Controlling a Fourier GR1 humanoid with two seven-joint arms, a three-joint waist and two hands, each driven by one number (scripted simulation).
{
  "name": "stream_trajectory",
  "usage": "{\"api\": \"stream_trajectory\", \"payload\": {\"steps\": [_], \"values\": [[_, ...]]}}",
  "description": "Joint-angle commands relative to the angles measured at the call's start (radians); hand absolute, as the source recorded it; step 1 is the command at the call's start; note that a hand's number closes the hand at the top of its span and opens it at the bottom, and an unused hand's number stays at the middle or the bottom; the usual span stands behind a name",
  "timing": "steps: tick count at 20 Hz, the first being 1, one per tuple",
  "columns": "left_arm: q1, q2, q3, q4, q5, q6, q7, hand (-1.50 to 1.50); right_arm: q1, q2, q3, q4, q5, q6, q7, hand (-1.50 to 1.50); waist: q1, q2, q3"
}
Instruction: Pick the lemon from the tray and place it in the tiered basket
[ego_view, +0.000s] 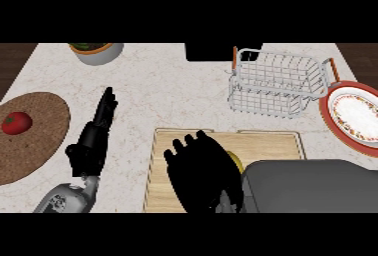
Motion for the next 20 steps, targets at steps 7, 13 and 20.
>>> {"api": "stream_trajectory", "payload": {"steps": [7,13,20], "values": [[-0.036,-0.040,0.003,0.039,-0.030,-0.002,0.006,0.00,-0.043,-0.019,0.059,0.001,0.027,0.127,0.099,-1.50,0.000,0.007,0.000],[-0.036,-0.028,0.031,0.023,-0.022,-0.033,0.010,0.00,-0.026,0.055,0.114,0.018,0.123,0.094,0.091,-1.50,0.004,0.006,0.001],[0.030,-0.032,0.041,0.024,-0.023,-0.045,-0.041,0.00,0.028,-0.012,0.129,0.077,0.237,0.067,0.059,-1.50,0.005,0.006,0.001]]}}
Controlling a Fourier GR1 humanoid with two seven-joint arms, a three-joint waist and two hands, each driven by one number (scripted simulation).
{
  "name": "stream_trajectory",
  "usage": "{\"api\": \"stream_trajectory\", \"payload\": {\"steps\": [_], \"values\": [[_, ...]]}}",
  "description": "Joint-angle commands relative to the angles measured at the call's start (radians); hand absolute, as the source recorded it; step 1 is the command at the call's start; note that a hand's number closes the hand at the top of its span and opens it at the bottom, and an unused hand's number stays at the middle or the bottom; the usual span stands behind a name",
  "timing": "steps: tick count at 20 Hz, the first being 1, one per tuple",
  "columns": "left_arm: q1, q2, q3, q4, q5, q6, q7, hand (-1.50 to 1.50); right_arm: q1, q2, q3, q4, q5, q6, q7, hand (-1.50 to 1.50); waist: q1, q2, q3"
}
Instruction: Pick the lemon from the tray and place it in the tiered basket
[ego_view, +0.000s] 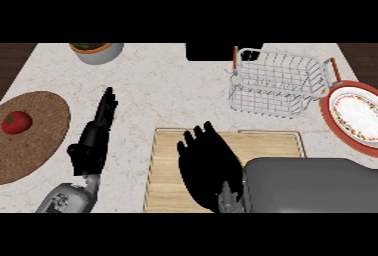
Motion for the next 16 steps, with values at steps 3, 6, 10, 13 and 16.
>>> {"api": "stream_trajectory", "payload": {"steps": [3,6,10,13,16], "values": [[0.006,0.017,0.015,-0.033,-0.001,-0.032,0.028,0.00,0.068,-0.001,-0.019,-0.026,0.040,0.044,0.174,-1.50,-0.001,0.000,0.000],[-0.016,-0.009,0.001,-0.052,-0.032,0.002,0.081,0.00,0.119,-0.024,-0.034,0.046,0.084,0.049,0.071,-1.50,0.005,0.003,0.001],[-0.006,0.000,0.027,-0.061,-0.043,-0.011,0.071,0.00,0.183,-0.049,-0.063,-0.041,0.122,0.085,0.073,-1.50,0.003,0.001,0.001],[0.068,-0.022,0.030,-0.006,-0.037,-0.038,-0.054,0.00,0.206,-0.001,-0.075,0.047,0.199,0.065,0.009,-1.50,0.010,0.004,0.000],[0.065,-0.013,0.031,-0.071,-0.037,-0.049,0.019,0.00,0.279,0.040,-0.073,0.016,0.225,0.080,0.053,-1.50,0.009,0.002,0.001]]}}
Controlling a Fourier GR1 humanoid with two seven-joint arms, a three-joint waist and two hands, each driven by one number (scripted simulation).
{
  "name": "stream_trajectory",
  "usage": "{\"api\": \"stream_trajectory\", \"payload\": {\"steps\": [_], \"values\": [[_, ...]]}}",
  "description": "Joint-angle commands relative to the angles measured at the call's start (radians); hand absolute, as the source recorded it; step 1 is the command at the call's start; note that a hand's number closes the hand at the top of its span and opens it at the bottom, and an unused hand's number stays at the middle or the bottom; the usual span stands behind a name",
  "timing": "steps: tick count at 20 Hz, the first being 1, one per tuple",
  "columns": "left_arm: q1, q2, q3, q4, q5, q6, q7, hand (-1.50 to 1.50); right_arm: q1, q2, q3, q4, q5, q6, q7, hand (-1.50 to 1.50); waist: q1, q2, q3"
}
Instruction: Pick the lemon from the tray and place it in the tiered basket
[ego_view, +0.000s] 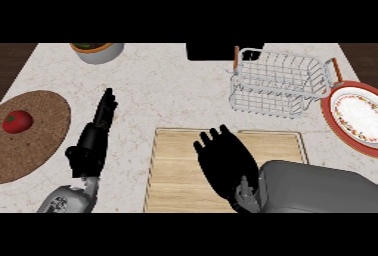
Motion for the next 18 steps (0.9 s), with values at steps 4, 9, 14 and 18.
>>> {"api": "stream_trajectory", "payload": {"steps": [4,9,14,18], "values": [[0.026,0.000,0.041,0.006,0.024,-0.060,-0.041,0.00,0.087,0.086,-0.013,0.044,0.091,0.072,0.081,-1.50,0.003,0.002,0.000],[0.014,0.019,0.054,-0.056,-0.007,-0.055,0.039,0.00,0.102,0.129,-0.077,0.077,0.100,0.139,0.087,-1.50,0.006,0.000,0.000],[-0.034,-0.043,0.023,-0.024,-0.069,-0.014,0.064,0.00,0.145,0.132,-0.080,0.142,0.178,0.153,0.017,-1.50,0.005,0.002,0.000],[-0.032,-0.044,0.063,0.020,-0.039,-0.059,0.026,0.00,0.169,0.131,-0.139,0.136,0.201,0.195,0.001,-1.50,0.002,0.002,0.000]]}}
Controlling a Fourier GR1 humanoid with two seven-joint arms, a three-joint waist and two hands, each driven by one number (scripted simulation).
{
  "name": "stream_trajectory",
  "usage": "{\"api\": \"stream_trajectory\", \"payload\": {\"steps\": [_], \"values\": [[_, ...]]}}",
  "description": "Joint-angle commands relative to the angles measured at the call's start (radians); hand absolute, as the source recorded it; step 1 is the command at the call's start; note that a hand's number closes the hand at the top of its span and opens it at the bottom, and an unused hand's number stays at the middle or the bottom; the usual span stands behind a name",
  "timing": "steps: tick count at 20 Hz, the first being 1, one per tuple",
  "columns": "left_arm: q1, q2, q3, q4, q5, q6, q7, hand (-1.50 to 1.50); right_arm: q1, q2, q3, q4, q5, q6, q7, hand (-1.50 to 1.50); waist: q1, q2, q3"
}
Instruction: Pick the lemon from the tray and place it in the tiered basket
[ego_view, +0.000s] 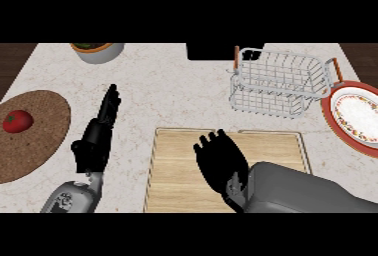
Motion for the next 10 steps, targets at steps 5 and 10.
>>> {"api": "stream_trajectory", "payload": {"steps": [5,10], "values": [[0.022,-0.044,-0.011,-0.027,-0.040,0.005,0.028,0.00,0.109,0.029,-0.026,0.042,0.175,0.028,-0.004,-1.50,0.002,0.000,0.001],[0.016,-0.027,0.029,-0.017,-0.029,-0.056,0.009,0.00,0.108,0.113,-0.109,0.118,0.224,0.111,-0.028,-1.50,0.004,0.001,0.000]]}}
